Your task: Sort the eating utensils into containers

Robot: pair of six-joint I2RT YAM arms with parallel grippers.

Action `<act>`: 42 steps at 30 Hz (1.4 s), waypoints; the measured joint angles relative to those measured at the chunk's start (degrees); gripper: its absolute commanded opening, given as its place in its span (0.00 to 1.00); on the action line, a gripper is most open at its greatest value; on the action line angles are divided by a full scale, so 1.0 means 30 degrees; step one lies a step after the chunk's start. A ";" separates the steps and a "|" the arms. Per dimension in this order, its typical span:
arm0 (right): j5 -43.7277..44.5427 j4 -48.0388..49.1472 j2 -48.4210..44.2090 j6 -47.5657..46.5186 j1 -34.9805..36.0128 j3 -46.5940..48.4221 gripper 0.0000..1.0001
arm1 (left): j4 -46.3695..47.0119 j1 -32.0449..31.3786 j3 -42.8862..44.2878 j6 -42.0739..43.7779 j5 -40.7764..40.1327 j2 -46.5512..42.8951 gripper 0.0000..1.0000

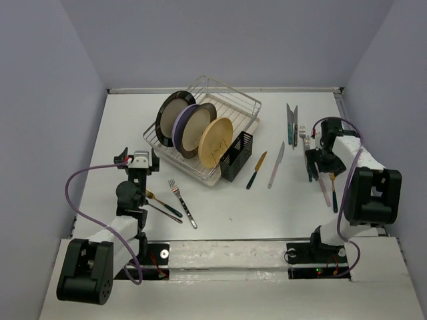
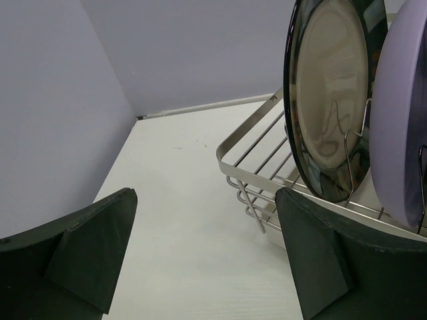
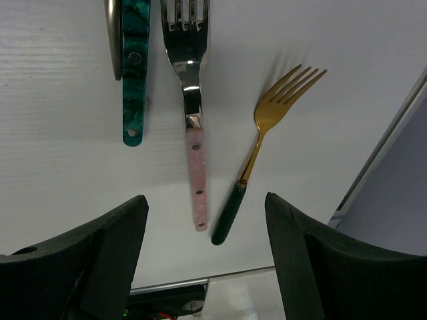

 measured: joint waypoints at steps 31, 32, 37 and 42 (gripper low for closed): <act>0.0729 0.1836 0.4051 0.0189 0.0051 -0.0306 0.11 | -0.0007 0.0000 0.0000 -0.0022 -0.0087 0.0576 0.99; 0.0721 0.1894 0.4036 0.0211 0.0051 -0.0306 0.08 | 0.0000 0.0000 0.0000 -0.0022 -0.0087 0.0576 0.99; 0.0379 0.2331 0.3847 0.0306 0.0087 -0.0284 0.00 | 0.0000 0.0000 -0.0007 -0.0029 -0.0087 0.0583 0.99; -0.0168 0.2856 0.3344 0.0619 0.0182 0.0066 0.00 | 0.0000 0.0000 0.0000 -0.0051 -0.0087 0.0634 0.99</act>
